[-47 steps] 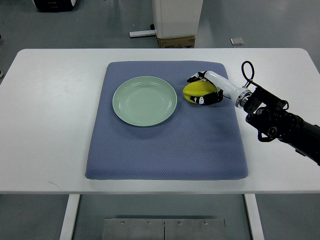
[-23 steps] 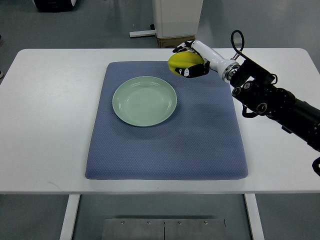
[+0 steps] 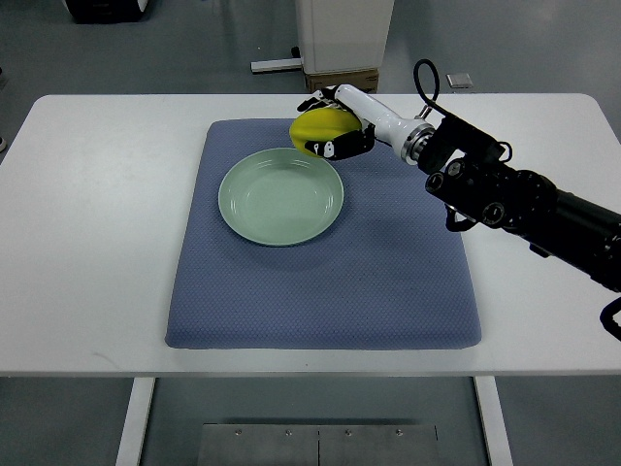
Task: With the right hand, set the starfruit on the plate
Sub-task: 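Lower the held starfruit onto the green plate and open the right hand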
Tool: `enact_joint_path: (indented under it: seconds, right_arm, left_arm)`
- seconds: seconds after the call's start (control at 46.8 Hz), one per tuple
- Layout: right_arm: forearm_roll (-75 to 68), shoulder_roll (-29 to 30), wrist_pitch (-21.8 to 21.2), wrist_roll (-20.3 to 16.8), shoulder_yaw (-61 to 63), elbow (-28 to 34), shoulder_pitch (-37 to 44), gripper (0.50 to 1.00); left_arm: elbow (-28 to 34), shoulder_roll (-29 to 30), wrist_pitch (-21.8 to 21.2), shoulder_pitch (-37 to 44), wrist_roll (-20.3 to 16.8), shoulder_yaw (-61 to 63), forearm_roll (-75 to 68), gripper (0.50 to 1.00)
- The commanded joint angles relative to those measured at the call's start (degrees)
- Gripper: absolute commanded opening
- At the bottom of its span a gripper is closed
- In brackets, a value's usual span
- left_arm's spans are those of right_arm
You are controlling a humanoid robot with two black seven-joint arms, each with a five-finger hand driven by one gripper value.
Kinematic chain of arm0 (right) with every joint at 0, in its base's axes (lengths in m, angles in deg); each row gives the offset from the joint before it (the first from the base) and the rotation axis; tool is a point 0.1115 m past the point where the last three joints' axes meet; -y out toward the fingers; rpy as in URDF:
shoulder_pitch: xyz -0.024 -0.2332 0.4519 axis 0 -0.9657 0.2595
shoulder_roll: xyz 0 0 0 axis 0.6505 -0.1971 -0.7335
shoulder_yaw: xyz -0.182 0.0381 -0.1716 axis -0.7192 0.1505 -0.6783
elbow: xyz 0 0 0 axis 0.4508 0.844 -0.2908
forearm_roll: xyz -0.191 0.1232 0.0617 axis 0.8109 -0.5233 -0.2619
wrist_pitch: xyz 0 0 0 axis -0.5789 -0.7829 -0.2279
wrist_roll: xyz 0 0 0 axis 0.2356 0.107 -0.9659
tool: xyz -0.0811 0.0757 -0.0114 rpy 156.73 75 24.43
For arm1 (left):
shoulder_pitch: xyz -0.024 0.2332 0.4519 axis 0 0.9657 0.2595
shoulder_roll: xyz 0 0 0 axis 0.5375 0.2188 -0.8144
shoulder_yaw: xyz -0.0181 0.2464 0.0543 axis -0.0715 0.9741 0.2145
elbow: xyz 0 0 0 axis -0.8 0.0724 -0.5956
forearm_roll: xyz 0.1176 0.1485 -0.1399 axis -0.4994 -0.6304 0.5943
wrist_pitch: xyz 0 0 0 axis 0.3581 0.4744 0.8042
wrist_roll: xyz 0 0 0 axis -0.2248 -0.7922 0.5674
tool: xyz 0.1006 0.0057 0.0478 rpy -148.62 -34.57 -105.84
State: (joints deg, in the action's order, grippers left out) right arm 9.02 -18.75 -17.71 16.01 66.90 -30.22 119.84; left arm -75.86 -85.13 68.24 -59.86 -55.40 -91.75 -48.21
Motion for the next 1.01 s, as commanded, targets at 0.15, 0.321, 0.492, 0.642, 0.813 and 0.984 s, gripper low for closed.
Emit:
enact_joint_path:
  seconds: [0.15, 0.321, 0.492, 0.642, 0.813, 0.984]
  right_arm:
    - [0.2, 0.0, 0.1, 0.0, -2.7, 5.1, 0.0, 0.500]
    - [0.7, 0.0, 0.0, 0.0, -5.5, 7.4, -0.8, 0.500]
    - [0.9, 0.0, 0.0, -0.3, -8.2, 7.6, -2.5, 0.500]
    - [0.8, 0.0, 0.1, -1.0, -8.0, 7.6, -2.5, 0.500]
    - [0.0, 0.0, 0.9, -1.1, -5.6, 7.5, -2.5, 0.991]
    - [0.0, 0.0, 0.9, -1.1, -2.9, 7.4, -2.4, 1.000]
  left_arm:
    - [0.0, 0.0, -0.1, 0.0, 0.0, 0.0, 0.0, 1.000]
    - [0.0, 0.0, 0.0, 0.0, 0.0, 0.0, 0.0, 1.000]
    - [0.0, 0.0, 0.0, 0.0, 0.0, -0.1, 0.0, 1.000]
    - [0.0, 0.0, 0.0, 0.0, 0.0, 0.0, 0.0, 1.000]
    - [0.0, 0.0, 0.0, 0.0, 0.0, 0.0, 0.0, 1.000]
    - [0.0, 0.0, 0.0, 0.0, 0.0, 0.0, 0.0, 1.000]
